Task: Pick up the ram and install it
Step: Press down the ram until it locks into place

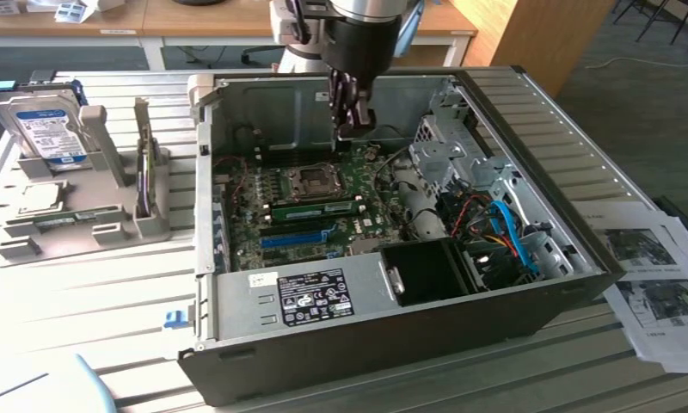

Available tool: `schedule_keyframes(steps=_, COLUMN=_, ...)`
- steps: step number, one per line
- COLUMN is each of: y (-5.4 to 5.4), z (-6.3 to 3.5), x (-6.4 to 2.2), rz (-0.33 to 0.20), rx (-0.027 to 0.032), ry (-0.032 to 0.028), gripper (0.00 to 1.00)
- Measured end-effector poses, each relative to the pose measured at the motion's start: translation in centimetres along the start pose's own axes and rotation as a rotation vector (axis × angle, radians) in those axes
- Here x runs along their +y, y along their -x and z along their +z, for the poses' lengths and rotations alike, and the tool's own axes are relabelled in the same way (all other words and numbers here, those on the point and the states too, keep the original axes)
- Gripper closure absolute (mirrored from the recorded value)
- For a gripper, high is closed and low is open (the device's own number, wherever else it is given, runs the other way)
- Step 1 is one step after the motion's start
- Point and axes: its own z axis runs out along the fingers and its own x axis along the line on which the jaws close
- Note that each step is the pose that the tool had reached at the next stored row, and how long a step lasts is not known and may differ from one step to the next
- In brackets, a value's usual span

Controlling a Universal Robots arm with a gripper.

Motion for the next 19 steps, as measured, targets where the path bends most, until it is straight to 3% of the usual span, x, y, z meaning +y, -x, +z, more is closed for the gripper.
schedule_keyframes(steps=19, y=0.0, z=-0.06, x=-3.00, rz=0.000, rx=-0.0001, ry=0.0000, gripper=0.91)
